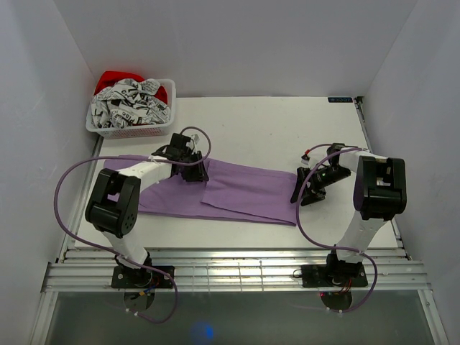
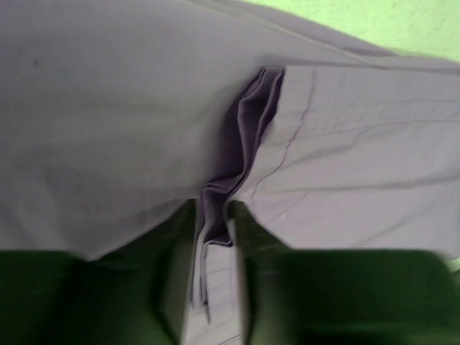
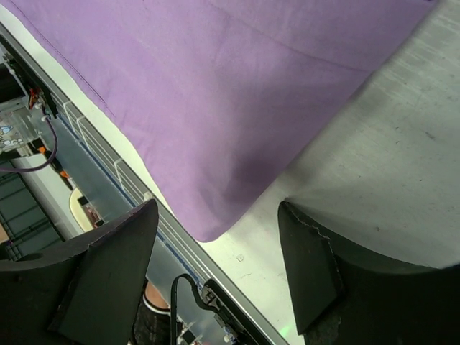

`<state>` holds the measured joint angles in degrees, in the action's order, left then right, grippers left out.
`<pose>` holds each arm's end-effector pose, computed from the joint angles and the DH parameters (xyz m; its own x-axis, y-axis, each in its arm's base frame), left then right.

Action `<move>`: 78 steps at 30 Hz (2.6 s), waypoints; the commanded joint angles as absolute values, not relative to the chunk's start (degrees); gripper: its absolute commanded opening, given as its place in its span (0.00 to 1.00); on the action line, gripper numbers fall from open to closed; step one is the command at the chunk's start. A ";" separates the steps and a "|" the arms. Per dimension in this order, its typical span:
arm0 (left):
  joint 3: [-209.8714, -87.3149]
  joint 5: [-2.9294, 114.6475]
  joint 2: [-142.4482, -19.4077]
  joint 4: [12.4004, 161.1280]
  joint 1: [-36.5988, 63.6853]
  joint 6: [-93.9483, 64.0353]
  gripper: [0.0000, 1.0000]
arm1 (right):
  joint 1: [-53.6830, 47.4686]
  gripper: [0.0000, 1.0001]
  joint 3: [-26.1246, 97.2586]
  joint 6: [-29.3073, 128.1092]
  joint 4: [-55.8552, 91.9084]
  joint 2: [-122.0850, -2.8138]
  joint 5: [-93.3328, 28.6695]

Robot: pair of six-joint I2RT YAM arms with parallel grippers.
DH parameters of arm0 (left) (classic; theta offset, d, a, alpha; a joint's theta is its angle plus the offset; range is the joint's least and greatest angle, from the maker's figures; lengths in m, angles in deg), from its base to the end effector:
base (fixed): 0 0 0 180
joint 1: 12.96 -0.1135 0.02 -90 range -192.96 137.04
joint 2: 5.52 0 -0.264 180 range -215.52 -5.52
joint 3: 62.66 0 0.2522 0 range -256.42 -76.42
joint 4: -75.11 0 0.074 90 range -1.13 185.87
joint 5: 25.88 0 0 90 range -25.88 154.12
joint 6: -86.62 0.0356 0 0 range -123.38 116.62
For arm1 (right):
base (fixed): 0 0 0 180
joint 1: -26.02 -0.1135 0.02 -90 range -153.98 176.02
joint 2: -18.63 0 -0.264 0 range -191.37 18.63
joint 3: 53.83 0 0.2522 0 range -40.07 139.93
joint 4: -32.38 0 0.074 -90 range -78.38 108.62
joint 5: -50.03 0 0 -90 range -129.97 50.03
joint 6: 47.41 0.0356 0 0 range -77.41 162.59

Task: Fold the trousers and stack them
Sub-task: Fold the trousers

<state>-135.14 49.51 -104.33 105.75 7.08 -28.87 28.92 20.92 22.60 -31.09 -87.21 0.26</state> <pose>0.3216 -0.1269 0.1716 -0.9092 -0.1116 -0.4010 0.0770 0.9017 -0.4255 0.3008 0.0078 0.1364 -0.9663 -0.2124 -0.1454 -0.2558 0.7313 0.6322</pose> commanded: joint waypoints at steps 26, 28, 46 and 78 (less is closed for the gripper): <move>-129.16 38.90 -101.06 104.43 5.59 -28.69 0.56 | 29.18 0.67 20.49 20.70 -24.45 -91.67 -7.80; -128.98 38.46 -101.41 104.68 5.59 -29.48 0.51 | 29.18 0.67 20.66 20.70 -24.53 -92.02 -7.63; -130.21 44.52 -103.35 111.11 5.59 -31.86 0.57 | 29.18 0.67 21.02 20.70 -24.62 -92.55 -7.28; -128.72 38.36 -91.39 118.48 7.17 -34.05 0.00 | 29.18 0.68 21.63 20.96 -24.62 -92.20 -8.07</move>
<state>-128.96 38.01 -92.98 114.80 6.94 -33.33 29.35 22.19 24.19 -31.79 -89.99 1.52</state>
